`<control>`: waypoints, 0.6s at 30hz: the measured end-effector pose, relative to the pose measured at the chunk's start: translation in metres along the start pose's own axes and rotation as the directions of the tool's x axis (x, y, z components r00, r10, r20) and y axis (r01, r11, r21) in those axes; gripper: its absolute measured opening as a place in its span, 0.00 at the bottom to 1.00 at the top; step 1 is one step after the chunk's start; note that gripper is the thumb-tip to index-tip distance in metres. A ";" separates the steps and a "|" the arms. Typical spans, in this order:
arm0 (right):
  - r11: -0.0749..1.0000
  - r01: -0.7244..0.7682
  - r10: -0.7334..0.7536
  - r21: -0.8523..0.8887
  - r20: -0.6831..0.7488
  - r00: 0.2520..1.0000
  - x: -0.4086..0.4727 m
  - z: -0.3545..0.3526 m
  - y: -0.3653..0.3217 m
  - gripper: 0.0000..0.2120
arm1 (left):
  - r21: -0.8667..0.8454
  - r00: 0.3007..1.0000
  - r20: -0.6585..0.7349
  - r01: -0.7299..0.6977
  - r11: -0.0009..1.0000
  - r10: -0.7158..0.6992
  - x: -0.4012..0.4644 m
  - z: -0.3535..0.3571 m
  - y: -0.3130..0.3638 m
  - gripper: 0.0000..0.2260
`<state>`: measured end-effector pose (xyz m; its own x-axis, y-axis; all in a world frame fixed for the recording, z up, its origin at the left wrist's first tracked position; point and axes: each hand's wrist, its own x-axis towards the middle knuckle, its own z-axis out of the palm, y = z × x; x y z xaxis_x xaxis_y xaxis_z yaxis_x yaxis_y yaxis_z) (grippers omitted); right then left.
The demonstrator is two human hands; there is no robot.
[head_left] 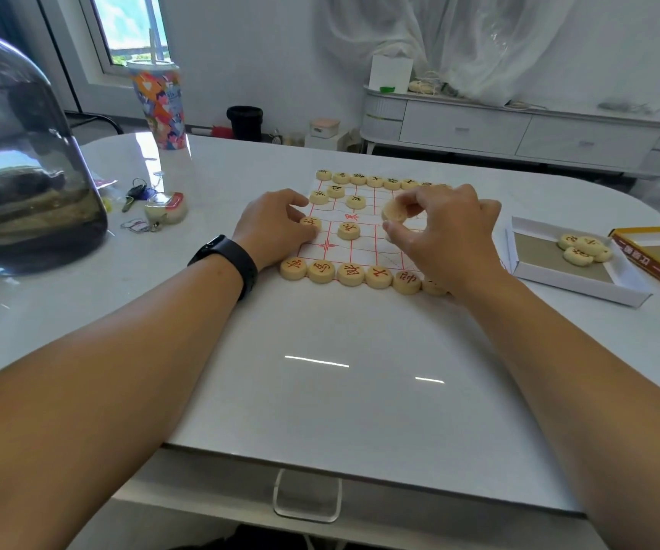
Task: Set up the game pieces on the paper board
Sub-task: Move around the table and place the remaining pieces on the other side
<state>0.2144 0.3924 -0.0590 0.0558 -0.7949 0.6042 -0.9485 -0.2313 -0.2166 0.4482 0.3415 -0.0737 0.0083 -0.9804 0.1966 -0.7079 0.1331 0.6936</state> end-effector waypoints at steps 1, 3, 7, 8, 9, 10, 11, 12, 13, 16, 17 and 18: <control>1.000 -0.007 0.007 0.004 0.000 1.000 0.000 -0.001 0.001 0.20 | 0.007 1.000 -0.006 -0.001 1.000 0.001 0.000 0.000 0.000 0.24; 1.000 -0.019 0.019 0.013 0.003 1.000 0.000 -0.003 0.003 0.20 | 0.012 1.000 -0.012 0.004 1.000 -0.003 -0.001 0.000 0.000 0.24; 0.999 -0.041 0.041 0.026 0.025 0.999 0.001 -0.005 0.007 0.19 | 0.000 1.000 -0.001 0.011 1.000 -0.011 -0.003 -0.001 0.000 0.25; 0.998 -0.055 0.054 0.027 0.038 0.998 0.001 -0.007 0.010 0.19 | -0.012 1.000 0.001 0.008 1.000 -0.008 -0.003 -0.002 0.001 0.25; 0.997 -0.072 0.071 0.027 0.051 0.996 0.001 -0.008 0.014 0.19 | -0.032 1.000 -0.004 0.007 0.999 -0.007 -0.004 -0.002 0.001 0.24; 0.995 -0.096 0.094 0.029 0.064 0.994 0.001 -0.009 0.017 0.19 | -0.057 1.000 -0.012 0.008 0.998 -0.008 -0.006 -0.003 0.003 0.23; 0.993 -0.118 0.116 0.028 0.080 0.990 0.001 -0.011 0.020 0.19 | -0.084 1.000 -0.026 0.003 0.996 -0.005 -0.008 -0.005 0.005 0.20; 0.990 -0.138 0.135 0.022 0.097 0.986 0.001 -0.012 0.022 0.19 | -0.094 0.999 -0.044 -0.021 0.995 0.017 -0.010 -0.005 0.007 0.18; 0.989 -0.150 0.148 0.009 0.118 0.982 0.000 -0.013 0.024 0.19 | -0.087 0.996 -0.065 -0.060 0.994 0.054 -0.013 -0.005 0.010 0.16; 0.982 -0.188 0.189 -0.021 0.166 0.968 0.002 -0.014 0.028 0.19 | -0.056 0.972 -0.102 -0.218 0.974 0.212 -0.026 0.000 0.023 0.11; 0.977 -0.210 0.212 -0.031 0.175 0.961 0.002 -0.016 0.031 0.18 | -0.057 0.959 -0.094 -0.273 0.960 0.267 -0.031 0.003 0.028 0.10; 0.971 -0.234 0.238 -0.045 0.183 0.954 0.004 -0.017 0.033 0.18 | -0.049 0.943 -0.076 -0.327 0.944 0.323 -0.036 0.007 0.032 0.10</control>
<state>0.1776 0.3915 -0.0508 -0.1156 -0.9161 0.3840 -0.9483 -0.0133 -0.3172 0.4206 0.3800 -0.0630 -0.1678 -0.8708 0.4621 -0.6357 0.4538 0.6244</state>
